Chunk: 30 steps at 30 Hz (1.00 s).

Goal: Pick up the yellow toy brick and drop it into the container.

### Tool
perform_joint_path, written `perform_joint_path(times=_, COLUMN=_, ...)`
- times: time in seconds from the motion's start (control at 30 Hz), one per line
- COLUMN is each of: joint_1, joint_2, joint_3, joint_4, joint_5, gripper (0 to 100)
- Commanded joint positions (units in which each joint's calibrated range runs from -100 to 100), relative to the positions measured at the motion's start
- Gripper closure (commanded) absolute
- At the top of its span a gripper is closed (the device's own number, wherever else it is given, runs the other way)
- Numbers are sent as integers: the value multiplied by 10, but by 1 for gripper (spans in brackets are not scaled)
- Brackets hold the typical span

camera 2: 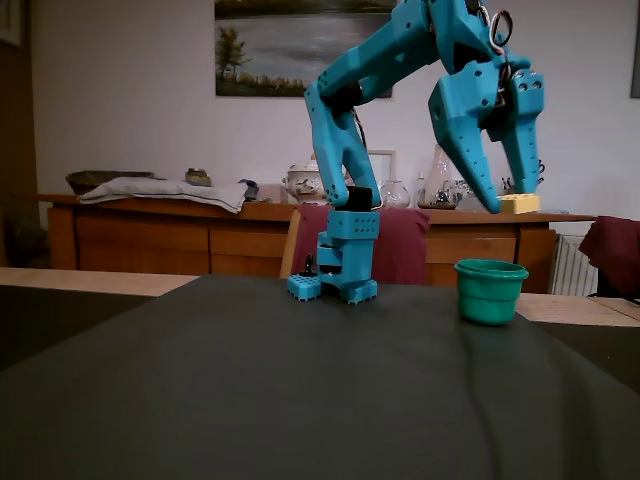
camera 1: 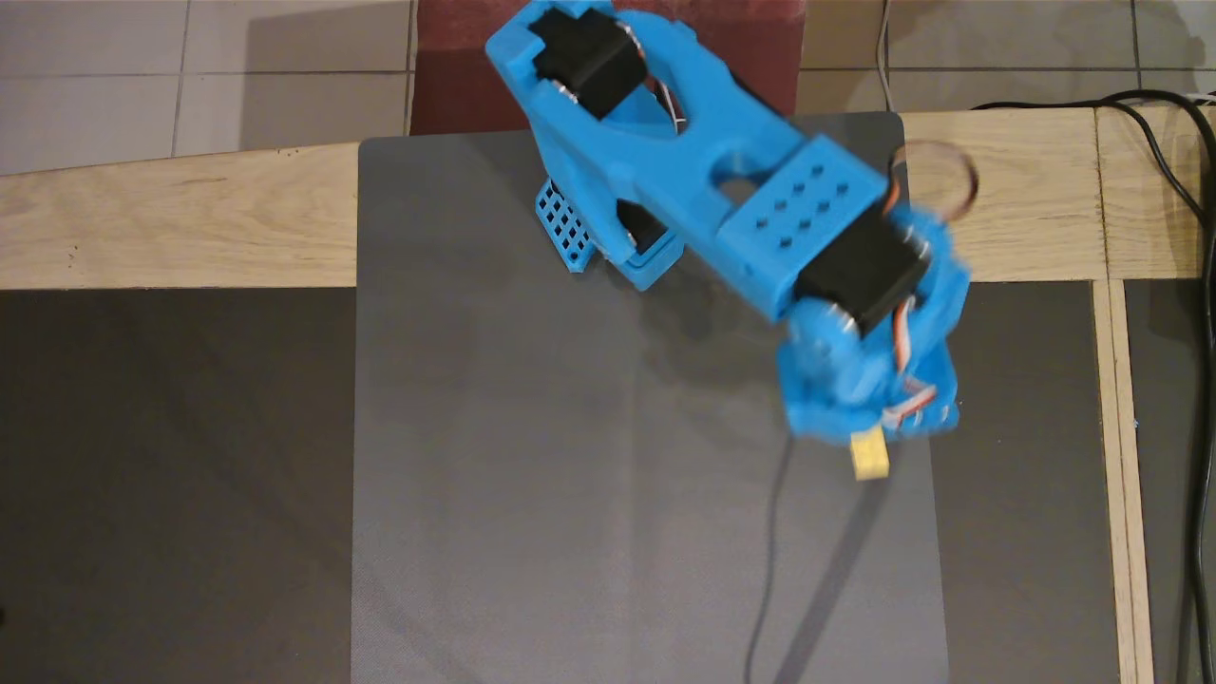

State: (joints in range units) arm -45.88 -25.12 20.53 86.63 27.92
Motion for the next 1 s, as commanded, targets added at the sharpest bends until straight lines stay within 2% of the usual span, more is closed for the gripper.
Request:
perform_joint_path(times=0.0, joint_1=-53, joint_2=-19, joint_3=-12, joint_4=30, joint_5=-18, gripper=100)
perform_joint_path(times=0.23, joint_1=-180, joint_2=-13, joint_3=-11, joint_4=87, joint_5=-68, gripper=100)
perform_joint_path(times=0.47, joint_1=-266, joint_2=-9, joint_3=-2, joint_4=95, joint_5=-110, gripper=100)
perform_joint_path(times=0.67, joint_1=-272, joint_2=-9, joint_3=-2, joint_4=88, joint_5=-115, gripper=100)
perform_joint_path(times=0.97, joint_1=-239, joint_2=-9, joint_3=-3, joint_4=86, joint_5=-90, gripper=100)
